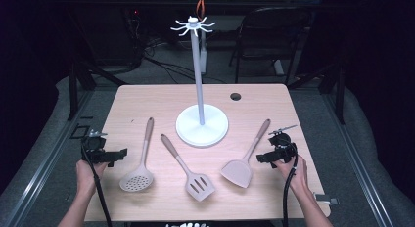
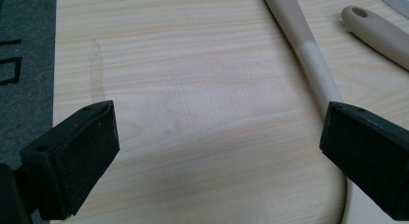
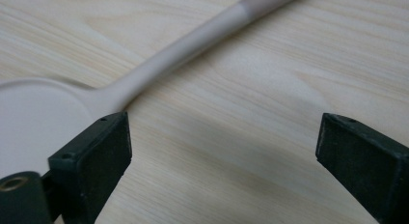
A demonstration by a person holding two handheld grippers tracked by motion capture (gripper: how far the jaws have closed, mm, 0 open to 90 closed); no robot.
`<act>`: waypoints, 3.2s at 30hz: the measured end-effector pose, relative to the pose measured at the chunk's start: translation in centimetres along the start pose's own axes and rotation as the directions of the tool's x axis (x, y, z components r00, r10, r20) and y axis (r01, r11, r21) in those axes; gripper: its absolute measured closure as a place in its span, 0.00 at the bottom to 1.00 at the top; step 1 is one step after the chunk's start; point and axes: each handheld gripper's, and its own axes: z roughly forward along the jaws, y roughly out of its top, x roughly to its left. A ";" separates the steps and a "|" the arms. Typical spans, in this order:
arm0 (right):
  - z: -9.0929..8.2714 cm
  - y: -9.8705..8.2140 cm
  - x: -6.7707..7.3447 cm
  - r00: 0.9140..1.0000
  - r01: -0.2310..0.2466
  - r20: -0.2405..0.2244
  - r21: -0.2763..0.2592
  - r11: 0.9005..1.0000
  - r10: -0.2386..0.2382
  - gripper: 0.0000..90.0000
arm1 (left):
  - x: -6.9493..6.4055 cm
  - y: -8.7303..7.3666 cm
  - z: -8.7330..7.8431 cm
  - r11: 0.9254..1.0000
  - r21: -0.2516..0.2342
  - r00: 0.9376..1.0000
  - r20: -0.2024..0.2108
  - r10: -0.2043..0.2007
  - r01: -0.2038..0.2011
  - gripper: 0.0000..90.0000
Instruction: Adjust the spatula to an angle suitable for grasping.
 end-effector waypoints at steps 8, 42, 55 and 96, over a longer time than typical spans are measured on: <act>0.9 1.5 2.0 1.000 0.002 0.011 -0.026 1.000 -0.001 0.16 | 0.2 -0.1 0.1 1.000 0.015 1.000 -0.003 0.005 -0.005 0.00; 3.4 2.9 4.0 0.999 0.004 0.042 0.087 0.996 -0.008 0.51 | -0.2 0.0 -0.1 0.998 0.023 0.999 -0.012 0.051 -0.051 0.01; 2.9 2.5 3.6 1.000 0.020 0.015 0.132 0.991 -0.022 0.61 | 0.0 0.0 -0.2 0.998 0.020 0.998 -0.016 0.052 -0.052 0.01; 1.3 1.3 2.2 0.998 0.049 0.034 0.253 0.966 -0.059 0.70 | -0.2 0.0 -0.2 0.998 0.018 0.998 -0.015 0.054 -0.053 0.01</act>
